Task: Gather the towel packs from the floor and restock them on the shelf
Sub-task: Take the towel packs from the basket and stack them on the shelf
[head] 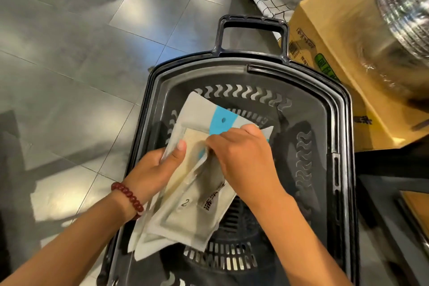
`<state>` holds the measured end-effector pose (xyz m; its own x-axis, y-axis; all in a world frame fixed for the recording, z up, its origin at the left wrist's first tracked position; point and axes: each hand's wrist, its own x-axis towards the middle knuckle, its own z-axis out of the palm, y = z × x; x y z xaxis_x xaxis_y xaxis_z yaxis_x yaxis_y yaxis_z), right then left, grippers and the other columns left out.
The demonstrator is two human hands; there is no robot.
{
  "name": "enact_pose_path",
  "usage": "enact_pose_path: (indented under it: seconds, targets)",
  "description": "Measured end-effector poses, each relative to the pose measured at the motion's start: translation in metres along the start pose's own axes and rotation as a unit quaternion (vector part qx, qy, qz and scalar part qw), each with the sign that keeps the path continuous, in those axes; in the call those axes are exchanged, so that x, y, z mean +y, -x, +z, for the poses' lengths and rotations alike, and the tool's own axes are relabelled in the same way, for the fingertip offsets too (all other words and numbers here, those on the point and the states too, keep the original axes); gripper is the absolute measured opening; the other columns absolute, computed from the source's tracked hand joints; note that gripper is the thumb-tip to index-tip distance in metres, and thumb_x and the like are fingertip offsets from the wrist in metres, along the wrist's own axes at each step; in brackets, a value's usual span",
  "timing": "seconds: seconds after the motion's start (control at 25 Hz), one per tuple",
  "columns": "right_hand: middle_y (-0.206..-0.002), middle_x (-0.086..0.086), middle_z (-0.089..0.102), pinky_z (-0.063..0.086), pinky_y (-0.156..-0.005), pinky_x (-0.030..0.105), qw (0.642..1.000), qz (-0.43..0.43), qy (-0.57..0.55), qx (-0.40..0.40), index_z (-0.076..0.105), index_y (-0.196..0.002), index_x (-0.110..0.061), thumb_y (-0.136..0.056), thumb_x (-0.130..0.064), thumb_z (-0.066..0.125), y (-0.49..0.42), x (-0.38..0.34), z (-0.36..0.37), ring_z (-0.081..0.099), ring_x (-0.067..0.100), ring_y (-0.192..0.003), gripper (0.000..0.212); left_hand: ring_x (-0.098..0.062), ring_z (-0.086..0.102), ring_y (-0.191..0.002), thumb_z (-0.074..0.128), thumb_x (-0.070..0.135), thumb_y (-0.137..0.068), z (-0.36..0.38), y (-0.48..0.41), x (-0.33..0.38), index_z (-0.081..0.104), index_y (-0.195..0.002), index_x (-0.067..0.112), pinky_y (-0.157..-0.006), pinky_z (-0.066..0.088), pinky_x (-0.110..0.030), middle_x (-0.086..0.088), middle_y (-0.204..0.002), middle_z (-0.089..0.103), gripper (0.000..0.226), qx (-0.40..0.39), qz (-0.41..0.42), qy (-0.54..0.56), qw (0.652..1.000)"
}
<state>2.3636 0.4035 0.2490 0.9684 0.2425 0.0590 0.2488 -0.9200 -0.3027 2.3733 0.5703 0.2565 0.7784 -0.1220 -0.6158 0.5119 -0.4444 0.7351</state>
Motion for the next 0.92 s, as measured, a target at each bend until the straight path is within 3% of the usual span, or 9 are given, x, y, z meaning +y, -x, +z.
enact_pose_path:
  seconds: [0.08, 0.16, 0.24, 0.32, 0.4, 0.6, 0.76, 0.84, 0.92]
  targets:
    - [-0.043, -0.005, 0.047, 0.031, -0.056, 0.023, 1.000, 0.001, -0.026, 0.002, 0.057, -0.054, -0.019, -0.044, 0.002, 0.072, -0.003, 0.001, 0.004, 0.044, 0.018, -0.042, 0.027, -0.001, 0.062, -0.056, 0.064, 0.086, -0.031, -0.001, 0.002, -0.003, 0.066, -0.075, 0.018, -0.052, 0.047, -0.014, 0.009, -0.062, 0.068, 0.080, -0.039, 0.002, 0.018, 0.999]
    - [-0.043, -0.006, 0.048, 0.029, -0.057, 0.022, 0.999, -0.033, -0.034, -0.003, 0.060, -0.053, -0.020, -0.045, -0.003, 0.076, -0.005, -0.002, 0.005, 0.045, 0.017, -0.042, 0.025, -0.004, 0.068, -0.063, 0.082, 0.064, -0.020, -0.002, 0.001, -0.008, 0.069, -0.083, 0.018, -0.053, 0.049, -0.013, 0.005, -0.069, 0.072, 0.079, -0.074, -0.008, 0.026, 0.997]
    - [-0.044, -0.005, 0.050, 0.025, -0.057, 0.023, 0.997, -0.075, -0.032, 0.010, 0.063, -0.054, -0.019, -0.045, -0.005, 0.077, -0.007, -0.009, 0.006, 0.047, 0.017, -0.044, 0.022, -0.007, 0.068, -0.062, 0.084, 0.033, -0.034, -0.002, -0.004, -0.011, 0.068, -0.081, 0.013, -0.053, 0.049, -0.015, 0.003, -0.067, 0.072, 0.054, -0.071, -0.028, 0.012, 0.997]
    - [-0.047, -0.004, 0.051, 0.017, -0.062, 0.025, 0.994, -0.100, -0.025, 0.033, 0.064, -0.057, -0.017, -0.048, -0.002, 0.073, -0.011, -0.014, 0.009, 0.047, 0.018, -0.046, 0.020, -0.004, 0.063, -0.052, 0.073, 0.012, -0.044, 0.000, -0.008, -0.014, 0.065, -0.071, 0.010, -0.048, 0.047, -0.016, 0.003, -0.054, 0.066, 0.028, -0.029, -0.035, 0.001, 0.999]
    - [-0.049, -0.002, 0.050, 0.013, -0.063, 0.026, 0.990, -0.124, -0.035, 0.054, 0.065, -0.059, -0.015, -0.049, 0.003, 0.066, -0.016, -0.016, 0.014, 0.047, 0.020, -0.050, 0.021, -0.006, 0.063, -0.053, 0.077, 0.008, -0.046, 0.000, -0.011, -0.017, 0.064, -0.069, 0.012, -0.049, 0.047, -0.018, 0.003, -0.054, 0.065, 0.027, 0.013, -0.037, -0.003, 0.999]
    - [-0.067, -0.002, 0.063, 0.031, -0.076, 0.028, 0.968, -0.178, -0.060, 0.167, 0.069, -0.066, -0.014, -0.073, 0.001, 0.056, -0.028, -0.014, 0.024, 0.059, 0.020, -0.074, 0.021, -0.016, 0.067, -0.066, 0.083, 0.019, -0.043, -0.001, -0.016, -0.017, 0.066, -0.077, 0.013, -0.060, 0.052, -0.028, -0.001, -0.065, 0.070, 0.039, 0.047, -0.046, -0.004, 0.998]
    - [-0.109, 0.009, 0.066, 0.031, -0.100, 0.028, 0.944, -0.004, -0.143, 0.296, 0.070, -0.097, -0.009, -0.092, -0.013, 0.052, -0.012, 0.010, 0.031, 0.051, 0.022, -0.111, 0.019, -0.019, 0.063, -0.077, 0.078, -0.001, -0.068, -0.003, -0.016, -0.017, 0.062, -0.089, 0.014, -0.062, 0.046, -0.026, -0.005, -0.081, 0.067, 0.031, 0.044, -0.049, -0.025, 0.997]
    - [-0.115, 0.007, 0.062, 0.031, -0.103, 0.023, 0.926, 0.166, -0.218, 0.261, 0.065, -0.108, -0.008, -0.089, -0.014, 0.053, 0.007, 0.030, 0.045, 0.047, 0.017, -0.113, 0.023, -0.013, 0.062, -0.081, 0.074, -0.004, -0.070, -0.005, -0.015, -0.019, 0.059, -0.094, 0.020, -0.067, 0.048, -0.025, 0.001, -0.087, 0.066, 0.037, 0.059, -0.044, -0.009, 0.997]
    - [-0.116, 0.004, 0.060, 0.038, -0.102, 0.027, 0.884, 0.339, -0.285, 0.147, 0.061, -0.114, -0.010, -0.088, -0.010, 0.057, 0.030, 0.049, 0.073, 0.049, 0.015, -0.112, 0.026, -0.014, 0.062, -0.088, 0.077, -0.005, -0.069, -0.010, -0.016, -0.022, 0.058, -0.107, 0.014, -0.073, 0.048, -0.024, 0.001, -0.094, 0.066, 0.047, 0.083, -0.020, 0.008, 0.996]
